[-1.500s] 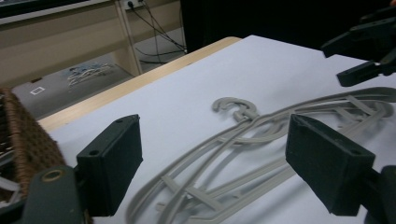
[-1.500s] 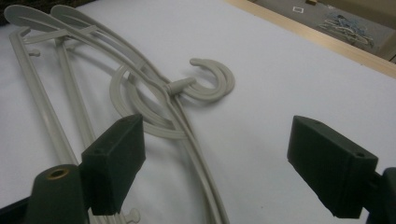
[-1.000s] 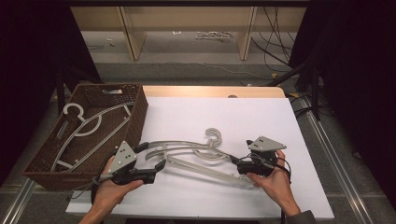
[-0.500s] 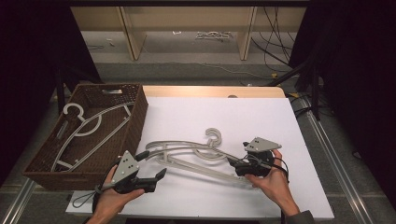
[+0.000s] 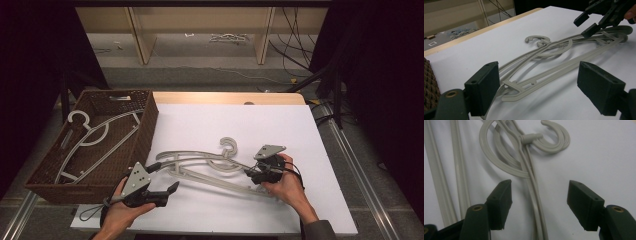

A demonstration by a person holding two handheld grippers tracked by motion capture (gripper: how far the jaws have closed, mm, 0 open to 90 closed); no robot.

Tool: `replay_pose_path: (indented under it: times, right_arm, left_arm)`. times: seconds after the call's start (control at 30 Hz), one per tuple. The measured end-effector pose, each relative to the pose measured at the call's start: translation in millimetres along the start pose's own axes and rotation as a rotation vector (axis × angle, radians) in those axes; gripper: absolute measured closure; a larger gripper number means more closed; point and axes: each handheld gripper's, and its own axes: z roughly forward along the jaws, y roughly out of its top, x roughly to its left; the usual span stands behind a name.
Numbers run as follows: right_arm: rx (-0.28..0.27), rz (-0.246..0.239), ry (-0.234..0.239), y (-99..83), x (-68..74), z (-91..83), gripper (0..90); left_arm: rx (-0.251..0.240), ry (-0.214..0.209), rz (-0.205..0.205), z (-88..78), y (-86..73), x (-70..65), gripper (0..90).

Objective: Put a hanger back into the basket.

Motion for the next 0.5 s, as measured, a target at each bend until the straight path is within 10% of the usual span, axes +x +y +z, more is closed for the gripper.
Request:
replay_pose_path:
  times: [0.5]
  right_arm:
    - [0.104, -0.089, 0.019, 11.5, 4.1, 28.9, 58.1]
  left_arm:
    - [0.008, -0.021, 0.018, 3.2, -0.2, -1.4, 19.0]
